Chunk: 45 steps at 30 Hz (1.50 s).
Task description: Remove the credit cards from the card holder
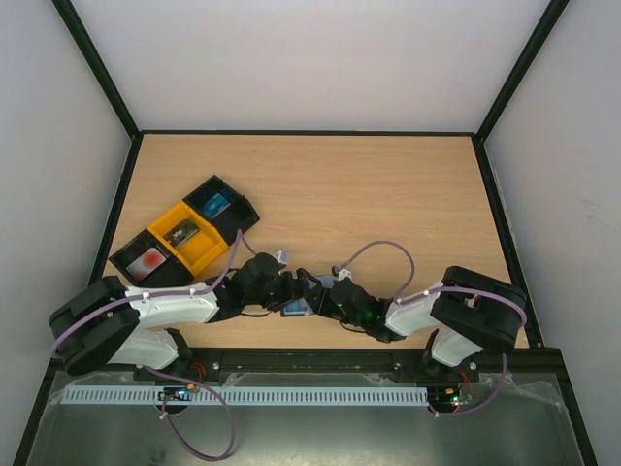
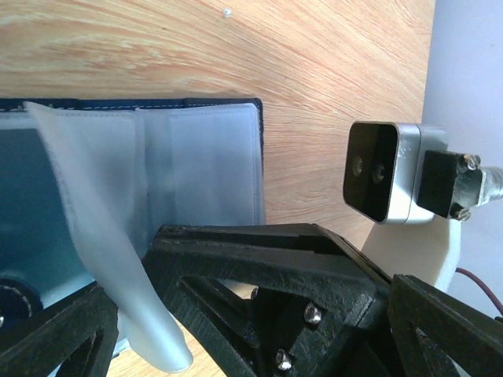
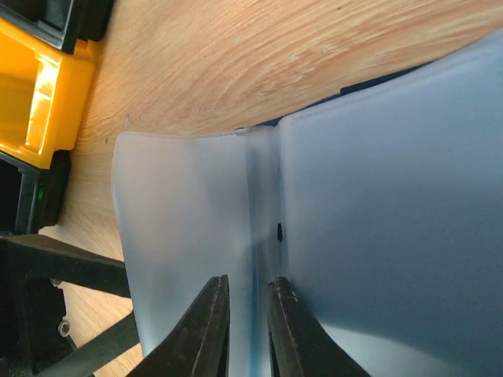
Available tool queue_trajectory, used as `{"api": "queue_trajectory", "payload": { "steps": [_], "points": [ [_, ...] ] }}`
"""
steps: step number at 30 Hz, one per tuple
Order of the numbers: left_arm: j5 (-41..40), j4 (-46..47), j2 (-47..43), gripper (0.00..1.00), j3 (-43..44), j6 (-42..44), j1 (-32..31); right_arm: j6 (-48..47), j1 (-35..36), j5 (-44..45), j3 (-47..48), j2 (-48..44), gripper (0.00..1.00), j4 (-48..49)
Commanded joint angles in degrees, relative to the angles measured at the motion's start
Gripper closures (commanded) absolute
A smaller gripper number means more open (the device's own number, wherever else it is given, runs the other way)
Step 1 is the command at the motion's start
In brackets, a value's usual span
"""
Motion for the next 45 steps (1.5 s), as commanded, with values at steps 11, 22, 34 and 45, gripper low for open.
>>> {"api": "queue_trajectory", "payload": {
  "steps": [11, 22, 34, 45],
  "points": [
    [2.6, 8.5, 4.6, 0.06, 3.2, 2.6, -0.1, 1.3, 0.5, 10.0, -6.9, -15.1, 0.70, -7.0],
    [5.5, 13.8, 12.8, 0.07, 8.7, 3.2, -0.9, 0.5, 0.5, 22.6, -10.4, -45.7, 0.70, -26.5],
    [1.4, 6.0, 10.1, 0.08, 11.0, 7.1, -0.3, -3.3, 0.5, 19.7, -8.6, -47.0, 0.70, -28.4],
    [1.3, -0.9, -0.9, 0.40, 1.0, 8.6, 8.5, -8.4, 0.5, 10.8, -1.0, -30.4, 0.75, -22.9]
  ]
}}
